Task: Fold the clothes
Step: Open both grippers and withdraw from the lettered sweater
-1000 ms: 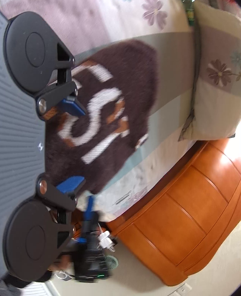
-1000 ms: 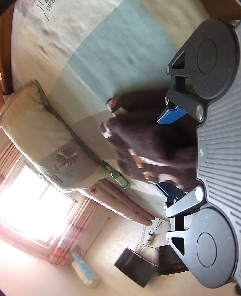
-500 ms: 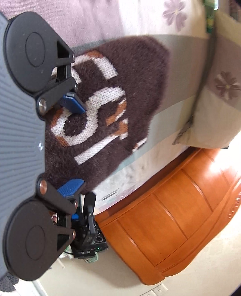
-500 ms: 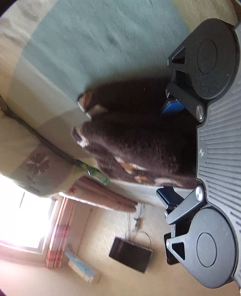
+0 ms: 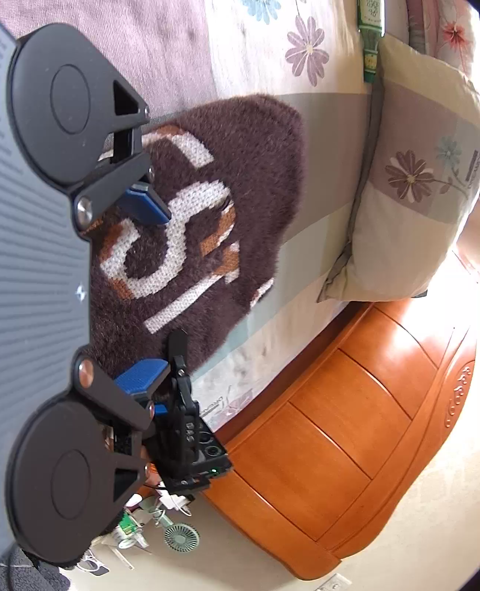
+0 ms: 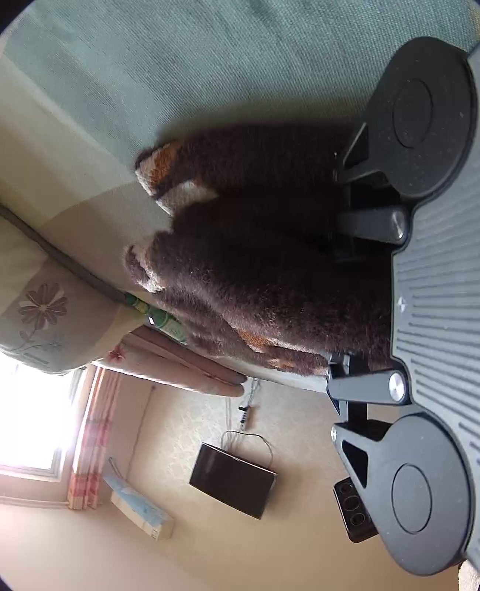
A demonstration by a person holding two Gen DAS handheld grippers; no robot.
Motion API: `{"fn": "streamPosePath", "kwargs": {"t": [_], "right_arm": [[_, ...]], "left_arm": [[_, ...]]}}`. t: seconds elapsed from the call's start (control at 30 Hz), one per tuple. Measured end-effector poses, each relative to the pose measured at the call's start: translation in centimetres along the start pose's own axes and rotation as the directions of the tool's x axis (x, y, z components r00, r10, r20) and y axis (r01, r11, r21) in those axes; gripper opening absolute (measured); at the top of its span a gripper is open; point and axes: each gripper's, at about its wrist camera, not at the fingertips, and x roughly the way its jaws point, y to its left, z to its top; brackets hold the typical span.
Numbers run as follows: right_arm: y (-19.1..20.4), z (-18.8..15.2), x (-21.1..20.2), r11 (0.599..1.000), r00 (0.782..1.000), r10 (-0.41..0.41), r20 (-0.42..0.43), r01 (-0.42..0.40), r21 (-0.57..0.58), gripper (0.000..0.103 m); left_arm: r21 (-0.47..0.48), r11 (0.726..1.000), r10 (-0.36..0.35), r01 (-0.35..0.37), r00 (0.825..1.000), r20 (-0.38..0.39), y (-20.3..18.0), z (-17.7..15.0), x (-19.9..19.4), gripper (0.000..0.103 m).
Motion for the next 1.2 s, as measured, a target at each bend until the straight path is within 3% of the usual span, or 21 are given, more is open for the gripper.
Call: {"fn": "streamPosePath", "kwargs": {"t": [0.17, 0.3, 0.57, 0.67, 0.77, 0.87, 0.93, 1.0, 1.07, 1.17, 1.2], "right_arm": [[2.1, -0.1, -2.3, 0.996, 0.996, -0.055, 0.068, 0.059, -0.068, 0.035], [1.0, 0.6, -2.6, 0.994, 0.993, -0.105, 0.055, 0.106, -0.015, 0.036], [-0.6, -0.8, -2.9, 0.991, 0.989, -0.129, 0.073, 0.127, 0.038, 0.037], [1.7, -1.5, -4.0, 0.979, 0.974, -0.201, 0.100, 0.203, -0.014, 0.045], [5.4, -2.8, -6.8, 0.940, 0.939, -0.287, 0.187, 0.314, -0.133, 0.047], [9.7, -4.5, -8.6, 0.910, 0.932, -0.261, 0.252, 0.325, -0.257, 0.047], [12.8, -5.2, -7.9, 0.872, 0.934, -0.254, 0.253, 0.334, -0.357, 0.045], [14.7, -5.9, -5.9, 0.805, 0.919, -0.306, 0.247, 0.389, -0.448, 0.038], [15.0, -5.6, -3.1, 0.766, 0.910, -0.350, 0.222, 0.414, -0.492, 0.029], [13.2, -5.5, -0.6, 0.690, 0.862, -0.453, 0.227, 0.500, -0.523, 0.025], [12.3, -5.8, -0.3, 0.665, 0.845, -0.484, 0.228, 0.524, -0.532, 0.016]], "left_arm": [[0.013, 1.000, -0.006, 0.005, 1.000, 0.019, -0.3, 0.2, -1.1, 0.080], [0.018, 0.998, -0.057, 0.056, 0.998, 0.025, -0.4, 0.2, -0.7, 0.080], [-0.041, 0.998, -0.054, 0.051, 0.997, -0.064, 1.0, -0.4, 2.3, 0.084], [-0.030, 0.999, -0.030, 0.028, 0.995, -0.093, 0.7, 0.0, 2.5, 0.084], [0.010, 1.000, -0.007, 0.008, 0.993, -0.120, 0.0, 0.2, 2.8, 0.084], [0.017, 1.000, -0.002, 0.004, 0.992, -0.128, -0.1, 0.2, 3.0, 0.085], [0.005, 1.000, -0.006, 0.006, 0.992, -0.127, -0.1, 0.2, 3.0, 0.085], [-0.012, 1.000, -0.007, 0.006, 0.992, -0.124, 0.1, 0.1, 3.0, 0.085], [-0.032, 0.999, -0.010, 0.006, 0.992, -0.124, 0.3, 0.1, 2.9, 0.085], [-0.073, 0.997, -0.017, 0.007, 0.992, -0.129, 0.7, 0.4, 2.8, 0.086], [-0.077, 0.997, -0.019, 0.009, 0.991, -0.132, 0.8, 0.4, 2.7, 0.086]]}}
